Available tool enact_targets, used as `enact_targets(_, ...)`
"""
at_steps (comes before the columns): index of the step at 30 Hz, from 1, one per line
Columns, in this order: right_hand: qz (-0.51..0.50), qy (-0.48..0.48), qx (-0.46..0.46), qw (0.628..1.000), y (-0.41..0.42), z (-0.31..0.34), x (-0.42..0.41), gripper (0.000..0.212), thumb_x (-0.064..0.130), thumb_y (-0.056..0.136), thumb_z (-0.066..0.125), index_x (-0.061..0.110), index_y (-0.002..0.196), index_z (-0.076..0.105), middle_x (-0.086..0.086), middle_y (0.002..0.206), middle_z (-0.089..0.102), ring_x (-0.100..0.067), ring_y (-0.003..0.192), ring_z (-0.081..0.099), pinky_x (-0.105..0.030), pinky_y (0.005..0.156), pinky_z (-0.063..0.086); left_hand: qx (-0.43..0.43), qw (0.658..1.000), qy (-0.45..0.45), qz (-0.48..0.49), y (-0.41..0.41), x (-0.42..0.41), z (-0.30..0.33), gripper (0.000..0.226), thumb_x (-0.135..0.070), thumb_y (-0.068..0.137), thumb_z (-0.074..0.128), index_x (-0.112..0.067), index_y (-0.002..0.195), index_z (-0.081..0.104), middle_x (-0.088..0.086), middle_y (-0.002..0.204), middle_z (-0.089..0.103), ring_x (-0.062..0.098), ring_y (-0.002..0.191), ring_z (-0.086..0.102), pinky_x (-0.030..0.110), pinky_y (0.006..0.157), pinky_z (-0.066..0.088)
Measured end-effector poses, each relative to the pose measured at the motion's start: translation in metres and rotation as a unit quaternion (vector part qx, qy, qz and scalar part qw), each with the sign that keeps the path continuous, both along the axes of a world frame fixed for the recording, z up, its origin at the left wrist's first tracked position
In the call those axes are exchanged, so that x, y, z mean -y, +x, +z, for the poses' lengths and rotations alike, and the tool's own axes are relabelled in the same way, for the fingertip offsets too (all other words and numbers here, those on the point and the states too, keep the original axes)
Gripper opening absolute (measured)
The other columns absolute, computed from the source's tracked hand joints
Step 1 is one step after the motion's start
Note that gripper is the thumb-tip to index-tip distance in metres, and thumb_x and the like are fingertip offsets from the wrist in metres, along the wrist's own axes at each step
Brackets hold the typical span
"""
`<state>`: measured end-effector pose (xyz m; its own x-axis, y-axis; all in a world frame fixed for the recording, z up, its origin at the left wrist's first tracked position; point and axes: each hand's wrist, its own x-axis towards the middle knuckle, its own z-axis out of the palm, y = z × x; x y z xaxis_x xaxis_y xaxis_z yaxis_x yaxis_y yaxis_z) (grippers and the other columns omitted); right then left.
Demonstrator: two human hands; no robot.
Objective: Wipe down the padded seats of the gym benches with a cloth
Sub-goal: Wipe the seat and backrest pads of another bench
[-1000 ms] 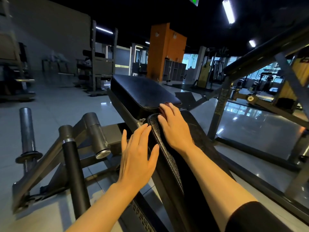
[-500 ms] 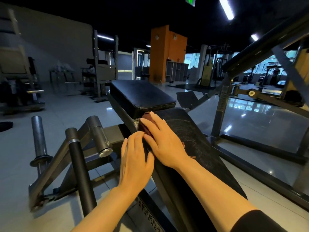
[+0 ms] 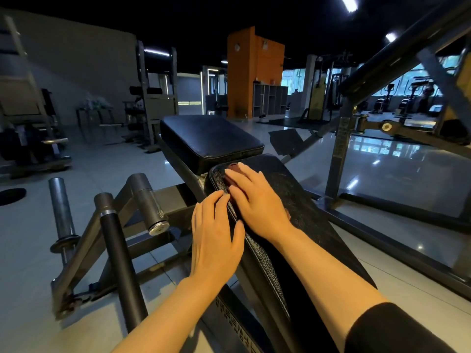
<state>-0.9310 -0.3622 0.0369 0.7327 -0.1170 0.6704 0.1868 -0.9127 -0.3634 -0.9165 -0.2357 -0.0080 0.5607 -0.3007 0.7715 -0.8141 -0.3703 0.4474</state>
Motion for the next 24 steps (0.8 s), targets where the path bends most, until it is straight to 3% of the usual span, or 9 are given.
enact_targets(4, -0.103, 0.062, -0.014, 0.993, 0.007, 0.002, 0.044, 0.043, 0.032, 0.104, 0.036, 0.023, 0.146, 0.042, -0.001, 0.154, 0.034, -0.015, 0.144, 0.023, -0.038, 0.12, 0.015, 0.018, 0.999, 0.029, 0.008, 0.0, -0.005, -0.005, 0.049, -0.025, 0.088, 0.055, -0.008, 0.133, 0.049, 0.006, 0.137, 0.044, 0.02, 0.13, 0.039, 0.055, 0.106, 0.037)
enact_targets(7, -0.164, 0.127, -0.022, 0.978, 0.008, 0.001, 0.044, 0.044, 0.033, 0.104, 0.035, 0.022, 0.146, 0.041, -0.004, 0.156, 0.032, -0.02, 0.144, 0.024, -0.035, 0.116, 0.02, 0.03, 0.999, 0.03, -0.001, -0.001, -0.005, -0.005, 0.047, -0.021, 0.087, 0.059, -0.009, 0.131, 0.051, 0.006, 0.137, 0.044, 0.021, 0.13, 0.038, 0.056, 0.106, 0.036)
enact_targets(13, -0.004, 0.034, -0.025, 0.999, -0.003, -0.001, 0.014, 0.044, 0.032, 0.104, 0.038, 0.03, 0.148, 0.036, 0.004, 0.159, 0.023, -0.009, 0.146, 0.017, -0.031, 0.119, 0.017, 0.05, 0.999, 0.009, -0.015, -0.01, 0.014, 0.003, 0.045, -0.018, 0.081, 0.057, -0.011, 0.126, 0.054, 0.003, 0.133, 0.046, 0.019, 0.129, 0.041, 0.057, 0.109, 0.031)
enact_targets(17, -0.106, 0.061, -0.042, 0.992, 0.004, 0.001, 0.058, 0.046, 0.035, 0.104, 0.035, 0.025, 0.149, 0.035, 0.0, 0.158, 0.028, -0.015, 0.147, 0.02, -0.041, 0.12, 0.014, 0.065, 0.997, 0.043, -0.01, -0.009, 0.012, -0.002, 0.043, -0.025, 0.086, 0.049, -0.011, 0.126, 0.055, 0.005, 0.135, 0.045, 0.022, 0.13, 0.041, 0.055, 0.115, 0.023)
enact_targets(24, -0.21, 0.144, -0.035, 0.967, -0.008, -0.015, 0.073, 0.044, 0.032, 0.105, 0.032, 0.019, 0.147, 0.034, -0.007, 0.151, 0.035, -0.026, 0.134, 0.039, -0.036, 0.108, 0.032, 0.067, 0.997, 0.047, 0.004, -0.004, 0.005, -0.006, 0.037, -0.026, 0.088, 0.049, -0.012, 0.12, 0.06, 0.003, 0.129, 0.05, 0.021, 0.126, 0.045, 0.057, 0.114, 0.024)
